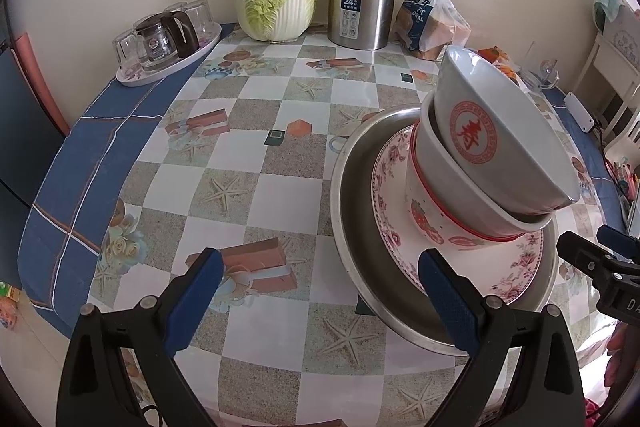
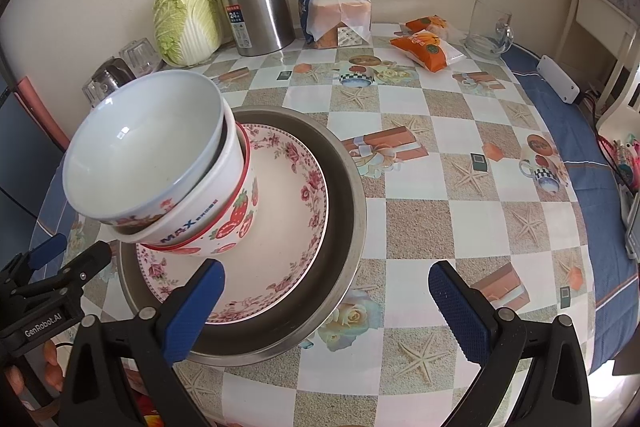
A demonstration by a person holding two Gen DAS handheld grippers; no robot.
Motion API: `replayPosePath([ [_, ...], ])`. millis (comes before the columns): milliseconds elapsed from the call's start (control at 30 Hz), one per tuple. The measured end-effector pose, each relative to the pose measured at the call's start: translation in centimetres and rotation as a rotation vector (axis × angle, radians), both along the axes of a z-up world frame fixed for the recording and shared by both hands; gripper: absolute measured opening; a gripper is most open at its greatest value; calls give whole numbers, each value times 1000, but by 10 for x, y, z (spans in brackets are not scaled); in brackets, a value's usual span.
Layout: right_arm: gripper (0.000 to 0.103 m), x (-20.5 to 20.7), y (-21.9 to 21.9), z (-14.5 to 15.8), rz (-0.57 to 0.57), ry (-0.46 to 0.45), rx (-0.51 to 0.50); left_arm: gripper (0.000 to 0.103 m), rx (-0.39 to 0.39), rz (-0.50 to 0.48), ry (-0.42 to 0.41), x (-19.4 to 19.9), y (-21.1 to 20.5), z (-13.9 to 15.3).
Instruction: Organize plates and bowls
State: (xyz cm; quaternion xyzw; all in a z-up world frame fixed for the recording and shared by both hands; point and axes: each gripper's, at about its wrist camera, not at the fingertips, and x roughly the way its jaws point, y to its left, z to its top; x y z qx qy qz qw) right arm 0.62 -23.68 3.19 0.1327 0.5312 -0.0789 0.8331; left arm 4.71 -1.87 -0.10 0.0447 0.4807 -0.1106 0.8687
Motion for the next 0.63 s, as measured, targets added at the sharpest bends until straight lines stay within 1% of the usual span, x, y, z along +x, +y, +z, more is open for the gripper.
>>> replayPosePath([
  [467, 103, 0, 0, -1, 2, 2, -1, 98, -1, 9, -6, 0, 1, 1],
  [633, 103, 0, 0, 0, 0, 2, -1, 98, -31, 24, -24, -2, 5, 5],
])
